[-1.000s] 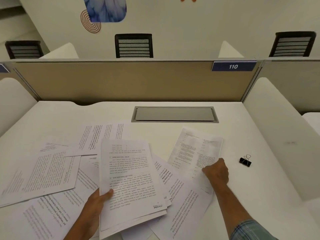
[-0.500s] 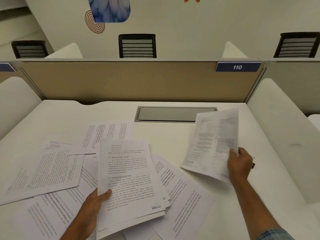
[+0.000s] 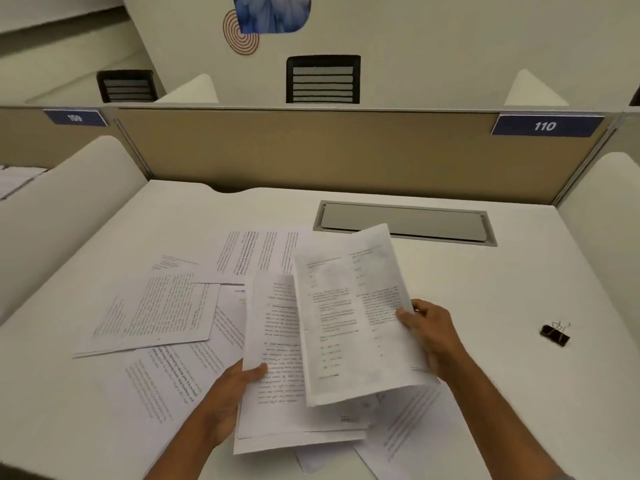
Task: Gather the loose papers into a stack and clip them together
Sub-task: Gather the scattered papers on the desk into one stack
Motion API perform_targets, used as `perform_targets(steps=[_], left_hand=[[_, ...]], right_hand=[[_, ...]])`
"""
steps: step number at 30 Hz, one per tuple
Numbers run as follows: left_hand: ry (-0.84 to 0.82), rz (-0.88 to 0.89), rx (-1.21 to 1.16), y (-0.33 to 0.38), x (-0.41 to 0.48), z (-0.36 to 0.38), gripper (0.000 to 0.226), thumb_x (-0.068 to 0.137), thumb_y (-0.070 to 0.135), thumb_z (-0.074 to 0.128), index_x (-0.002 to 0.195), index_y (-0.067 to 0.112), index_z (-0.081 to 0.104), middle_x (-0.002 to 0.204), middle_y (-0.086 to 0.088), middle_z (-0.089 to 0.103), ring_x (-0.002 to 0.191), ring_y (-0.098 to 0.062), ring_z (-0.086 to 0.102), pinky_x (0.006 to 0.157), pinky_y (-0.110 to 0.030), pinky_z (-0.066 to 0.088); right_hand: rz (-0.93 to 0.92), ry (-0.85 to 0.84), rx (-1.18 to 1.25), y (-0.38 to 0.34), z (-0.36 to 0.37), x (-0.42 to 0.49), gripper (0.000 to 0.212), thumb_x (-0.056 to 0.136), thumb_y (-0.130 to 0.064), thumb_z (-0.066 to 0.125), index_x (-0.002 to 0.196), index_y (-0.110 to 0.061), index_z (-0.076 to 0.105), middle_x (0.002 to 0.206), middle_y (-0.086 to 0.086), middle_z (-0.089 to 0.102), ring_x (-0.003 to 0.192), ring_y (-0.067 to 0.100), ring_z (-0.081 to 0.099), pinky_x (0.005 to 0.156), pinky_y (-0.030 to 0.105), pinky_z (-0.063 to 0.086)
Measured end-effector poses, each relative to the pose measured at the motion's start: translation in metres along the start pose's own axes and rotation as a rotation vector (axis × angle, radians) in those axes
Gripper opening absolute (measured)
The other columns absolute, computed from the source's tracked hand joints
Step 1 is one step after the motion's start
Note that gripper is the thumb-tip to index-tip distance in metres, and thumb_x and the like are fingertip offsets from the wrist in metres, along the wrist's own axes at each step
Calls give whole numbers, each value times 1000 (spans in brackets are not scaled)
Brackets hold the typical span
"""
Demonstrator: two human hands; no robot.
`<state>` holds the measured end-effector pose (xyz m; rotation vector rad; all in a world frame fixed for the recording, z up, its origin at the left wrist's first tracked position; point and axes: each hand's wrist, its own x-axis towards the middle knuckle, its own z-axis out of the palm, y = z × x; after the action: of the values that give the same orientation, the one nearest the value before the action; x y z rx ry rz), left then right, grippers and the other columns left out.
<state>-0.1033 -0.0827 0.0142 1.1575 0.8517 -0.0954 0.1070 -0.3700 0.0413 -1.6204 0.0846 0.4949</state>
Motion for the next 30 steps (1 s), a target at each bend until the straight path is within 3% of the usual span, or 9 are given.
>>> perform_targets(steps=[3, 10, 14, 18, 22, 26, 30], left_hand=[[14, 1, -19, -4, 1, -3, 40, 98, 14, 63, 138, 12, 61, 127, -13, 74, 117, -36, 70, 105, -59, 51], [-19, 5, -54, -11, -4, -6, 35, 99, 34, 62, 133, 27, 65, 126, 0, 75, 115, -23, 73, 98, -48, 58], [-52, -6, -21, -15, 0, -3, 39, 96, 25, 68, 135, 23, 64, 126, -5, 76, 113, -28, 73, 92, -46, 61], [20, 39, 35, -19, 5, -1, 37, 96, 14, 67, 133, 20, 65, 117, -4, 79, 104, -28, 76, 86, -45, 63], [55, 64, 24, -14, 3, -17, 37, 97, 14, 66, 133, 20, 65, 118, -5, 79, 107, -31, 75, 96, -52, 58], [89, 91, -60, -7, -2, -46, 37, 95, 14, 66, 132, 21, 65, 119, -8, 78, 106, -31, 75, 89, -50, 61], [135, 120, -175, -4, -5, -72, 34, 95, 12, 65, 127, 23, 69, 120, -7, 78, 101, -27, 77, 75, -40, 65]], right_hand=[[70, -32, -29, 23, 34, -7, 7, 93, -10, 71, 93, -16, 76, 87, -1, 82, 70, 15, 79, 55, 22, 60], [97, -60, -165, 52, 79, -24, 9, 95, -14, 68, 98, -11, 76, 93, 2, 82, 72, 18, 80, 65, 33, 65], [101, -91, -190, 56, 93, -32, 11, 96, -14, 67, 100, -9, 76, 92, 2, 82, 77, 21, 80, 75, 47, 66], [6, -21, -375, 56, 92, -30, 15, 95, -20, 68, 106, -11, 73, 95, 2, 77, 86, 20, 74, 84, 41, 63], [-102, 183, -688, 47, 60, -21, 34, 91, -24, 73, 122, -13, 65, 108, 5, 69, 97, 23, 65, 85, 35, 53], [67, 107, -1072, 41, 23, -12, 77, 81, -44, 79, 144, -18, 44, 137, 12, 51, 129, 33, 48, 105, 47, 43], [157, 28, -1260, 40, 12, -12, 98, 71, -57, 82, 148, -21, 33, 141, 9, 44, 134, 30, 43, 106, 47, 42]])
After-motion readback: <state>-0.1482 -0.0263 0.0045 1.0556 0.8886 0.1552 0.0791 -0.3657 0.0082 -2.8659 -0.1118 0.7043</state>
